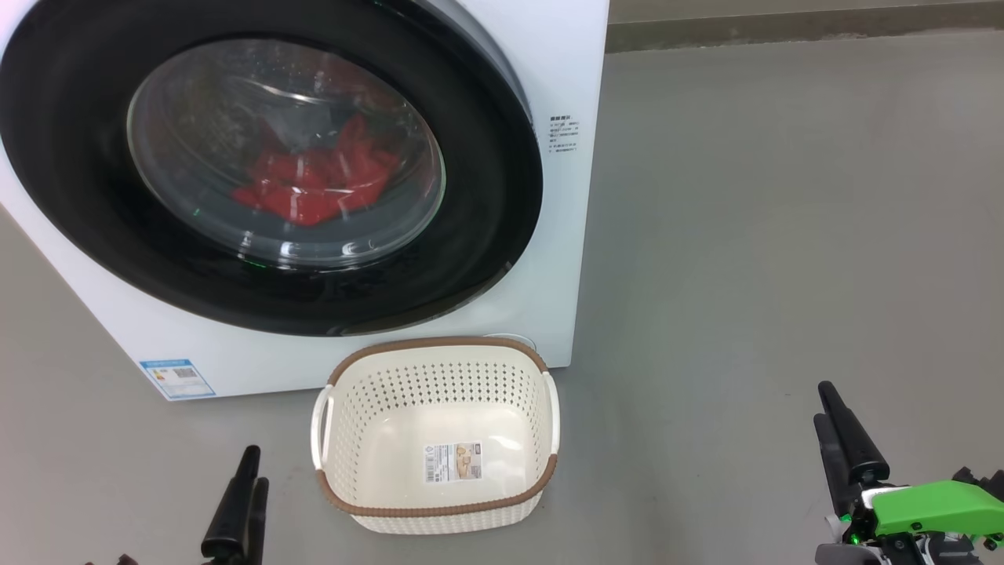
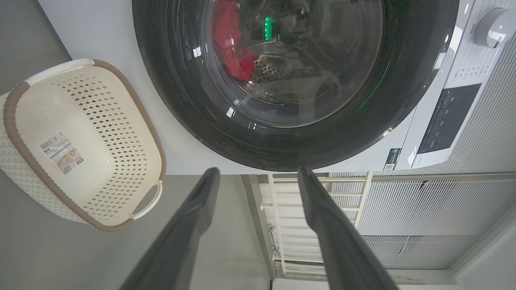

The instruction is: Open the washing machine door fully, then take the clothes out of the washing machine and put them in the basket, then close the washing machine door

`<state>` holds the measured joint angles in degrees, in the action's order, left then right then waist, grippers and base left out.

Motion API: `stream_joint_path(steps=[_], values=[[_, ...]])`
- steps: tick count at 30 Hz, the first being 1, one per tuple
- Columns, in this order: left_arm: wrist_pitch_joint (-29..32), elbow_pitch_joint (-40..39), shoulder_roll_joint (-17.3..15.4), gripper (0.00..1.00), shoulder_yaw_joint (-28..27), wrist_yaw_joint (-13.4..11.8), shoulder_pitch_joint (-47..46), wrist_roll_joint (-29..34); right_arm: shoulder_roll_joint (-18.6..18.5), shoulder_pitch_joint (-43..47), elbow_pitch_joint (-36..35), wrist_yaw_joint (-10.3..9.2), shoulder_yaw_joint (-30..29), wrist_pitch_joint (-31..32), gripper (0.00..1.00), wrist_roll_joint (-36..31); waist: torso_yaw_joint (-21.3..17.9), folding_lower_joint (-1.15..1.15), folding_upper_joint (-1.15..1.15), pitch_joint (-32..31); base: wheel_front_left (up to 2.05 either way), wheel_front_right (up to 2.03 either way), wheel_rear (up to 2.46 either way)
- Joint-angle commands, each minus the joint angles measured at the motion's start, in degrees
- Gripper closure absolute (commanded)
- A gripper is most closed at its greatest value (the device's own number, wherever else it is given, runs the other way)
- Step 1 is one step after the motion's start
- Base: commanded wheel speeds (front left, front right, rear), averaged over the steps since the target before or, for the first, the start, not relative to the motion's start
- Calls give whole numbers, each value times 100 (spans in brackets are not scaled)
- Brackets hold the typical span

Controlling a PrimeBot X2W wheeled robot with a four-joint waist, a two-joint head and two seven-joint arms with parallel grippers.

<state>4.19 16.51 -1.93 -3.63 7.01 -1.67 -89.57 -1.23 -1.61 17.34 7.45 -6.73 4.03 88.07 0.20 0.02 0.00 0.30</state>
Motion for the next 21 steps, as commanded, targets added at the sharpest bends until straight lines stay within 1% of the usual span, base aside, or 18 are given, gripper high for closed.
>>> stream_joint_path(steps=[1, 14, 21], values=[[-52, -190, -101, 0, -31, 10, -78, 153, -75, -90, -187, 1, 23, -47, 0, -166, 3, -1, 0, 1, 0, 0, 0], [-273, -353, -88, 0, -21, 14, 9, 1437, -89, -18, -225, 2, 168, -267, 0, -1243, 24, -1, 0, 6, 0, 0, 0], [-374, -458, -75, 0, -41, 16, 58, 2016, -98, 19, -216, 2, 228, -367, 0, -1656, 27, -1, 0, 9, 0, 0, 0]])
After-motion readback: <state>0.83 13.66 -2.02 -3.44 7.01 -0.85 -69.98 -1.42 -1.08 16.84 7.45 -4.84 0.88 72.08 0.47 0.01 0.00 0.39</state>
